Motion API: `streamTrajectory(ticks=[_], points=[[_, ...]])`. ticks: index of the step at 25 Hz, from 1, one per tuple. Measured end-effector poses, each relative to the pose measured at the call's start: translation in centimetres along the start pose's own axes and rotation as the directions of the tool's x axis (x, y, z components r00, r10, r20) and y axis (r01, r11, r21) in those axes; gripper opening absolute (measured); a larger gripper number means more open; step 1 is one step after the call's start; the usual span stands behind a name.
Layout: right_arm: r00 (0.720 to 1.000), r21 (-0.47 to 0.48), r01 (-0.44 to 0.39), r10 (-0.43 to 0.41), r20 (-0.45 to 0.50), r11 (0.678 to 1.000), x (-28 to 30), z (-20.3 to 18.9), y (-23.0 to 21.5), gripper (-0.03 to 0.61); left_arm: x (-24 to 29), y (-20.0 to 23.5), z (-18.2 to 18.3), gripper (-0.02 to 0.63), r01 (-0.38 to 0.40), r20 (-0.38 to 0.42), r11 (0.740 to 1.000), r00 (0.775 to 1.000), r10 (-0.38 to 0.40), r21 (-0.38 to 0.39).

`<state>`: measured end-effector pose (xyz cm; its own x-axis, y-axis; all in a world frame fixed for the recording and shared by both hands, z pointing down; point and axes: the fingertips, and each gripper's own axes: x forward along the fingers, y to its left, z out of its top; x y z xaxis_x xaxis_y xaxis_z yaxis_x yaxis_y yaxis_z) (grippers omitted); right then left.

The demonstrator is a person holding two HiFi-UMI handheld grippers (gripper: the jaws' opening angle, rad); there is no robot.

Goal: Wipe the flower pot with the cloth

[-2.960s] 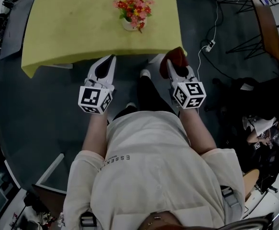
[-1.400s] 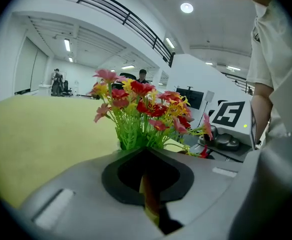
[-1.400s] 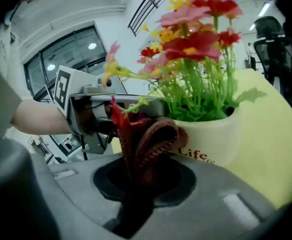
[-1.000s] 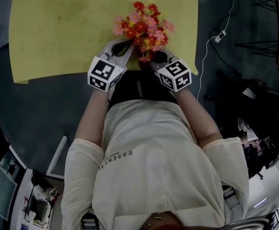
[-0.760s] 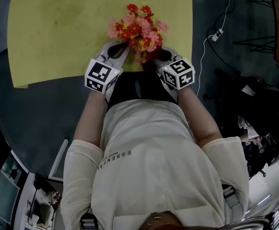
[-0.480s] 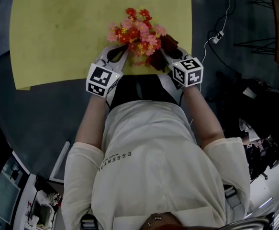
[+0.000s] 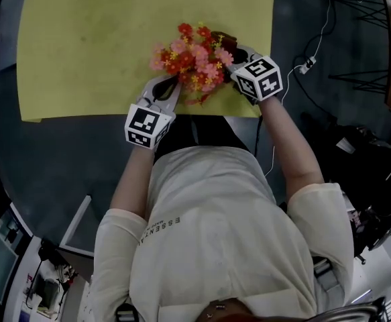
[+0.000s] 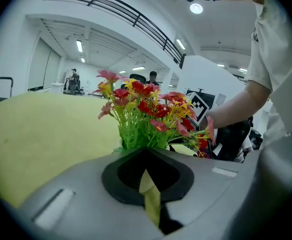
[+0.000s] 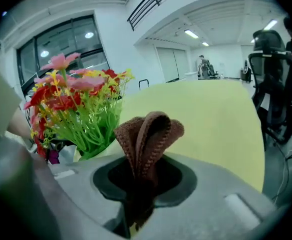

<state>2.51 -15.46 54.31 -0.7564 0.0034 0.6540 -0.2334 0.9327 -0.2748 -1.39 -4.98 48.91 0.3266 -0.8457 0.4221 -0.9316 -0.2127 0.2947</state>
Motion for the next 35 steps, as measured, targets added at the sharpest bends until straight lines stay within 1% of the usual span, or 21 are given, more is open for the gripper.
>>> streamTrajectory(ticks=[3, 5, 10, 14, 20, 24, 26, 29, 31, 33, 35], points=[[0.999, 0.027, -0.032, 0.032, 0.001, 0.999, 0.3, -0.4, 0.1, 0.060, 0.4, 0.5, 0.2, 0.015, 0.000, -0.008, 0.999, 1.000, 0.001, 0.039], [0.999, 0.030, -0.042, 0.042, 0.005, 0.999, 0.1, -0.7, 0.4, 0.058, 0.5, 0.8, 0.3, 0.015, -0.001, -0.007, 0.999, 1.000, 0.002, 0.052], [0.999, 0.012, -0.042, 0.042, -0.021, 0.999, -0.7, -1.9, 2.1, 0.058, 0.6, 1.5, 0.6, 0.015, -0.001, 0.018, 0.999, 1.000, 0.000, 0.037], [0.998, 0.026, -0.052, 0.053, -0.033, 0.998, -1.7, -3.2, 3.6, 0.060, 0.6, 1.4, 0.6, 0.015, -0.004, 0.013, 0.998, 1.000, 0.003, 0.056], [0.997, 0.049, -0.058, 0.060, -0.044, 0.997, -2.3, -4.5, 5.6, 0.060, 0.4, 1.3, 0.6, 0.015, 0.002, 0.012, 0.999, 1.000, -0.002, 0.033], [0.996, 0.059, -0.064, 0.067, -0.059, 0.996, -2.6, -5.3, 6.8, 0.060, 0.5, 1.6, 0.7, 0.015, 0.024, 0.008, 0.999, 1.000, -0.025, 0.038], [0.995, 0.046, -0.067, 0.070, -0.064, 0.997, -3.0, -5.6, 7.1, 0.060, 0.7, 1.7, 0.8, 0.015, 0.046, 0.014, 0.998, 0.999, -0.047, 0.029], [0.998, 0.028, -0.052, 0.053, -0.046, 0.998, -4.3, -5.7, 6.6, 0.060, 0.3, 1.1, 0.4, 0.015, 0.069, 0.018, 0.997, 0.997, -0.070, 0.019], [0.999, 0.023, -0.029, 0.029, -0.013, 0.999, -5.0, -4.4, 4.9, 0.060, 0.2, 1.0, 0.4, 0.015, 0.074, 0.012, 0.997, 0.997, -0.074, 0.018], [1.000, 0.009, -0.015, 0.015, 0.005, 1.000, -5.2, -2.8, 2.6, 0.060, 0.3, 0.9, 0.1, 0.015, 0.059, -0.003, 0.998, 0.998, -0.059, -0.001], [1.000, -0.018, -0.030, 0.030, 0.002, 0.999, -4.7, -1.5, 0.6, 0.060, 0.2, 0.6, -0.3, 0.015, 0.027, -0.009, 0.999, 1.000, -0.027, -0.030]])
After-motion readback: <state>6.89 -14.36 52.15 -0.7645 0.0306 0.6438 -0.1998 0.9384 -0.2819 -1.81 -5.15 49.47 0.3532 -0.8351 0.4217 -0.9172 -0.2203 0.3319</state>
